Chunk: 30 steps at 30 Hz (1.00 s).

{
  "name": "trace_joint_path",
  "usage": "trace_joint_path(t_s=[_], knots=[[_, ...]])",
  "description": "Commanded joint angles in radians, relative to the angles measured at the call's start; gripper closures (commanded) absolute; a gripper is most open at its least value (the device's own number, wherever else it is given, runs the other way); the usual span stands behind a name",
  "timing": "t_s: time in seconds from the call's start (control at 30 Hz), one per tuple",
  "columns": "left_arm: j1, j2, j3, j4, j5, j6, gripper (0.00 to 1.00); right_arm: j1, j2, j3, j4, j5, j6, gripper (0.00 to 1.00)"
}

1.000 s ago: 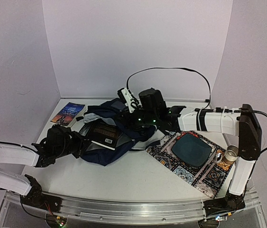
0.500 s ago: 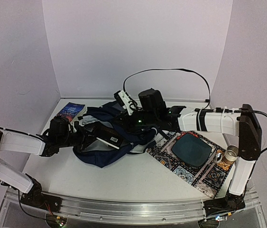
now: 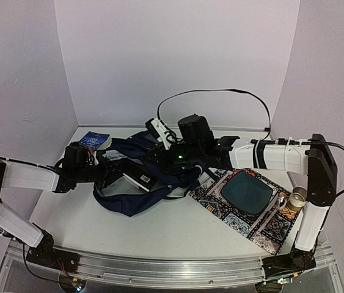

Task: Pack the student bag
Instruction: Adjust the book in the largest pocket of the bag.

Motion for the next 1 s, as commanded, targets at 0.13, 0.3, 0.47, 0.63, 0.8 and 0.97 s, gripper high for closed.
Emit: trace_joint_path(t_s=[0.13,0.3,0.47,0.63,0.8,0.97], knots=[[0.018,0.097,0.140,0.021,-0.193,0.119,0.70,0.024,-0.079,0.072,0.137,-0.107,-0.024,1.00],[0.019,0.084,0.133,0.000,-0.256,0.159,0.54,0.025,-0.081,0.050,0.139,-0.041,-0.029,1.00],[0.019,-0.009,0.135,-0.195,-0.354,0.247,0.43,0.022,-0.089,0.011,0.139,0.059,-0.030,1.00],[0.019,-0.172,0.126,-0.431,-0.490,0.343,0.40,0.009,-0.087,-0.025,0.139,0.090,-0.020,1.00],[0.019,-0.300,0.173,-0.637,-0.656,0.473,0.36,0.000,-0.109,-0.098,0.136,0.097,-0.028,1.00],[0.034,-0.273,0.291,-0.758,-0.787,0.577,0.24,-0.002,-0.141,-0.187,0.117,0.164,-0.023,1.00]])
